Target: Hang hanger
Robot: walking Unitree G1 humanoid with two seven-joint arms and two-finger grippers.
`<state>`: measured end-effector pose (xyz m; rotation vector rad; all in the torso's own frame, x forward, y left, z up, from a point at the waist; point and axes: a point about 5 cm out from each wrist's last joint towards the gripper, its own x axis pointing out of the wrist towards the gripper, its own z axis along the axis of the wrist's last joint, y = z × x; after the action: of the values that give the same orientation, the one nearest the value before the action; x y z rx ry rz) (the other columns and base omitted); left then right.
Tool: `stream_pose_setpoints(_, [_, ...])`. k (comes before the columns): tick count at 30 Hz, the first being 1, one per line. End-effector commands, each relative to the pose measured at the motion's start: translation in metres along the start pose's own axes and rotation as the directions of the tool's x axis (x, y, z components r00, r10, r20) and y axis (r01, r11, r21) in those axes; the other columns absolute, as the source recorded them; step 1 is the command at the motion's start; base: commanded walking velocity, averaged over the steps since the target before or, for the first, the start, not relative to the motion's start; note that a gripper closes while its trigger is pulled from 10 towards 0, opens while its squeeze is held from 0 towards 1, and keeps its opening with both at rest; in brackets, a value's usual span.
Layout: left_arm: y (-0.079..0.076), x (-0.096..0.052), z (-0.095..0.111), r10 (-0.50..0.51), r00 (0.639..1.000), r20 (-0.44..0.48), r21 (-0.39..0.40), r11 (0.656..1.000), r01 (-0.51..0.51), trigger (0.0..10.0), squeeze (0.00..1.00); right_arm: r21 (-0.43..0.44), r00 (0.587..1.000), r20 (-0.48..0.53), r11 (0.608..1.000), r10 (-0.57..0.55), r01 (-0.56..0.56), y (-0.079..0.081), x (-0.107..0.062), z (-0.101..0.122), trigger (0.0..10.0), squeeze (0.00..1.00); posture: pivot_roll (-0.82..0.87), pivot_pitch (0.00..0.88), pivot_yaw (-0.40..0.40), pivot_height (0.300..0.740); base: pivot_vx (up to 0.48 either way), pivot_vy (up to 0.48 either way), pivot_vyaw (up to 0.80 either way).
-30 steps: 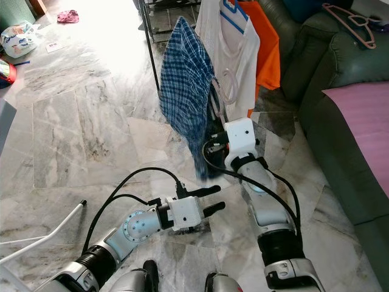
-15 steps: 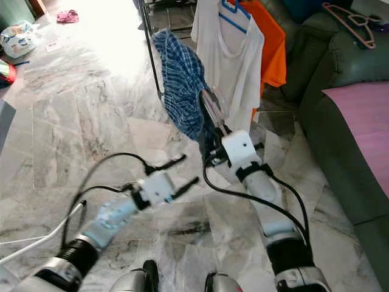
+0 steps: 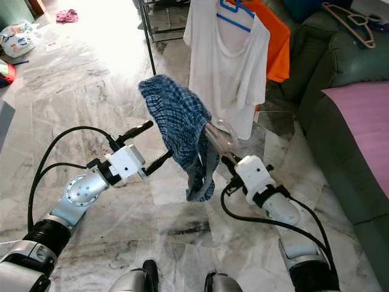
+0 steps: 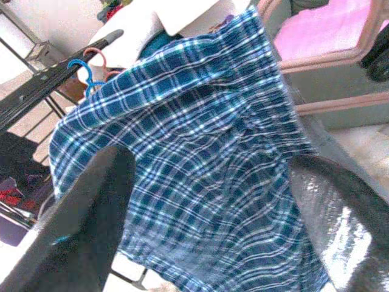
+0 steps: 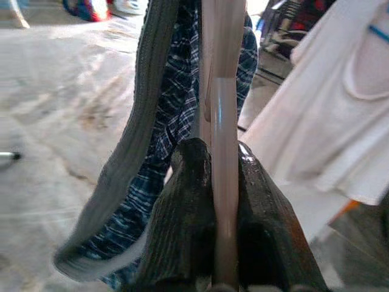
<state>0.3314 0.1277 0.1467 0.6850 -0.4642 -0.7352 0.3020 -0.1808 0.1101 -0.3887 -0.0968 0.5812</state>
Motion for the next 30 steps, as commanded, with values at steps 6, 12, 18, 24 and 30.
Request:
stream_pose_setpoints(6, [0.004, 0.004, 0.008, -0.083, 0.996, 0.04, 0.104, 0.992, 0.078, 10.0, 1.0, 0.072, 0.984, -0.004, 0.981, 0.18, -0.179, 0.01, -0.01, -0.003, 10.0, 0.0, 0.03, 0.258, 0.038, 0.74, 0.0, 0.0, 0.0])
stream_pose_setpoints(12, [0.009, 0.004, 0.009, -0.101, 0.994, 0.039, 0.137, 0.986, 0.095, 10.0, 1.0, 0.104, 0.967, -0.027, 0.963, 0.253, -0.249, 0.013, -0.015, -0.009, 10.0, 0.0, 0.03, 0.258, 0.038, 0.74, 0.0, 0.0, 0.0])
stream_pose_setpoints(18, [0.008, 0.005, 0.009, -0.168, 0.985, 0.027, 0.195, 0.968, 0.16, 10.0, 1.0, 0.093, 0.939, -0.072, 0.94, 0.337, -0.33, 0.015, -0.022, -0.015, 10.0, 0.0, 0.03, 0.26, 0.04, 0.74, 0.0, 0.0, 0.0])
stream_pose_setpoints(24, [0.004, 0.003, 0.007, -0.25, 0.968, 0.012, 0.243, 0.94, 0.24, 10.0, 1.0, 0.071, 0.914, -0.092, 0.918, 0.394, -0.389, 0.009, -0.024, -0.012, 10.0, 0.0, 0.03, 0.261, 0.042, 0.74, 0.0, 0.0, 0.0])
stream_pose_setpoints(30, [0.0, 0.002, 0.004, -0.365, 0.931, -0.025, 0.277, 0.892, 0.358, 10.0, 1.0, 0.033, 0.888, -0.123, 0.896, 0.443, -0.443, 0.002, -0.026, -0.01, 10.0, 0.0, 0.02, 0.262, 0.044, 0.74, 0.0, 0.0, 0.0])
